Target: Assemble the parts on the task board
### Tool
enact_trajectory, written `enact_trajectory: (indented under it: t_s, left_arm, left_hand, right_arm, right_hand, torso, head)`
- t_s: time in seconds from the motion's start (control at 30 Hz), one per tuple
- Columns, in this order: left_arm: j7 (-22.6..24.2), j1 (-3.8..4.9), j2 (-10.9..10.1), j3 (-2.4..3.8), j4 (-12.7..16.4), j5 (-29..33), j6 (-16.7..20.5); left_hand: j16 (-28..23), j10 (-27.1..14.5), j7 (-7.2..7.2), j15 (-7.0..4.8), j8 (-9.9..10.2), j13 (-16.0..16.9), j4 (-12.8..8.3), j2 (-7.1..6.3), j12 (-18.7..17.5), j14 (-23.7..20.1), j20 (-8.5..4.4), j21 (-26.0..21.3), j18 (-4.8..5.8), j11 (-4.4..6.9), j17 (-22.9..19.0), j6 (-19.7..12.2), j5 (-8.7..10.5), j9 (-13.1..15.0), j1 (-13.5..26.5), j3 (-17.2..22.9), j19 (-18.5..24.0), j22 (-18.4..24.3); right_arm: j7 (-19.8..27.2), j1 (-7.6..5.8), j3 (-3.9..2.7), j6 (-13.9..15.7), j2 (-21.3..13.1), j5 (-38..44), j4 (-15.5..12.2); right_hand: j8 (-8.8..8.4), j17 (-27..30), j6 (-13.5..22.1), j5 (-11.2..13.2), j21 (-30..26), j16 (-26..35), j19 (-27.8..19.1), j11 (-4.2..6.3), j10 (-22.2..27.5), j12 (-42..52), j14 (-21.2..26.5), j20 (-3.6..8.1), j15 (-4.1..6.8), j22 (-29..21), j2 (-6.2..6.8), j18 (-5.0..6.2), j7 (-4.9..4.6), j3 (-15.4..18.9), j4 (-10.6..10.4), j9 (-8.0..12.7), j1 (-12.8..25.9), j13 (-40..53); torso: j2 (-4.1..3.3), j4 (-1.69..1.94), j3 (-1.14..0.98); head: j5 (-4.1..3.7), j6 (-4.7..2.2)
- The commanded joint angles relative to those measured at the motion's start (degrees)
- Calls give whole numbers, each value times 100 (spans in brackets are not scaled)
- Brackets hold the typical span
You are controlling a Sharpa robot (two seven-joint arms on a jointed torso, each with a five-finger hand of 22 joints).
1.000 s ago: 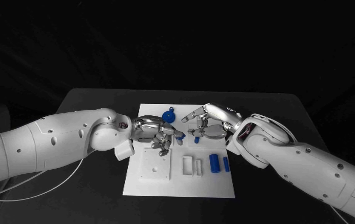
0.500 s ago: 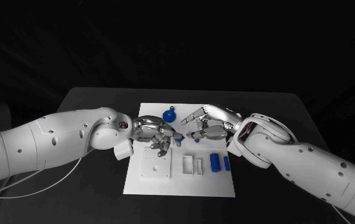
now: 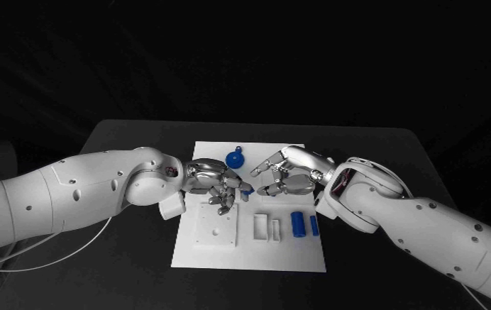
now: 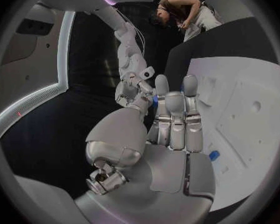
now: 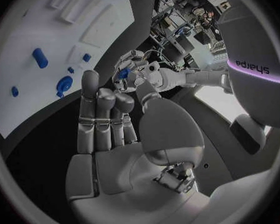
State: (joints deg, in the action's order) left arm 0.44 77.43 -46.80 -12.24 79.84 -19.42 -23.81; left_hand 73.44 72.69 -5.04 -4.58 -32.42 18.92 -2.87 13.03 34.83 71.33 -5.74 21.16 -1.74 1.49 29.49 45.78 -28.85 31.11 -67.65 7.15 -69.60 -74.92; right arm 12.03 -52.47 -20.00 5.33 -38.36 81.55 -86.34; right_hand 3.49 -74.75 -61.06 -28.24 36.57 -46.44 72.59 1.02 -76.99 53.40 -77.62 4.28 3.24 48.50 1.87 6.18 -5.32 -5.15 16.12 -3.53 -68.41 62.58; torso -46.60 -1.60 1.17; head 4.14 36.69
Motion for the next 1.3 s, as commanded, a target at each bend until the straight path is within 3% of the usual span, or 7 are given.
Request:
enact_trajectory:
  t_s: [0.03, 0.07, 0.3, 0.63, 0.97, 1.3]
  left_arm:
    - [-5, 10, 8, 4, 17, -101, 146]
    - [-7, 10, 8, 4, 18, -105, 152]
    - [-15, 10, 17, 4, 36, -120, 173]
    - [5, 10, 19, 4, 69, -130, 171]
    - [64, 11, 6, 4, 76, -135, 307]
    - [100, 13, -4, 4, 73, -135, 400]
  left_hand:
    - [20, -20, 253, -15, -171, 6, -48, 11, 31, 20, -6, -27, -9, 11, -9, 191, 271, 178, -55, 56, -33, -98]
    - [21, -24, 258, -18, -271, 10, -30, 25, 44, 22, -12, -38, 0, 13, -13, 137, 286, 211, -85, 5, -44, -98]
    - [25, -27, 278, -28, -443, 9, 9, 17, 65, 25, -19, -66, 9, 25, -22, 98, 387, 212, -119, -87, -61, -99]
    - [29, -22, 284, -29, -468, 5, -13, 14, 65, 28, -22, -72, 11, 28, -22, 97, 428, 197, -157, -96, -65, -101]
    - [27, -18, 279, -29, -478, -3, -61, 14, 57, 28, -23, -74, 10, 26, -23, 94, 418, 180, -199, -82, -67, -103]
    - [22, -7, 276, -30, -483, -20, -124, 7, 36, 29, -23, -74, 5, 27, -24, 100, 375, 157, -214, -62, -70, -104]
  right_arm:
    - [27, 3, 9, -272, 8, -141, -17]
    - [27, 3, 12, -276, 10, -144, -18]
    - [8, 3, 35, -199, 54, -109, 1]
    - [-32, 3, 74, -82, 140, -48, 78]
    - [-58, 4, 160, -170, 153, -24, 78]
    - [-78, 4, 189, -133, 144, -1, 70]
  right_hand:
    - [5, 5, 40, -19, -17, -17, 27, -18, 4, 26, 42, 0, 8, 8, -43, 32, -19, 24, -1, -4, 2, 1]
    - [6, 4, 39, -17, -25, -29, 29, -21, 3, 34, 42, -2, 6, 21, -44, 32, -19, 31, -1, -5, -1, 5]
    - [6, 10, 41, 41, -65, -55, 45, -23, 1, 61, 45, -4, 5, 83, -73, 35, -20, 46, -3, -5, -11, 17]
    - [5, 11, 32, 247, -112, -99, 67, -37, -7, 107, 40, -11, -4, 153, -113, 40, -30, 34, -9, -4, -16, 41]
    - [6, 23, -55, 380, -195, -135, 103, -67, -4, 148, 39, -37, -25, 256, -147, 68, -48, 108, -9, -5, -29, 49]
    - [10, 24, -383, 472, -249, -160, 134, -12, -14, 163, 31, -4, 10, 326, -205, 42, 49, 99, -3, -22, -55, 53]
  torso:
    - [-2, -3, -6]
    - [-2, -2, -5]
    - [0, -1, 1]
    - [-1, 1, 3]
    - [0, -2, 0]
    - [-1, -2, -3]
  head:
    - [-3, 9]
    - [-3, 7]
    - [-17, 9]
    - [-13, 9]
    - [-5, 16]
    - [-14, 21]
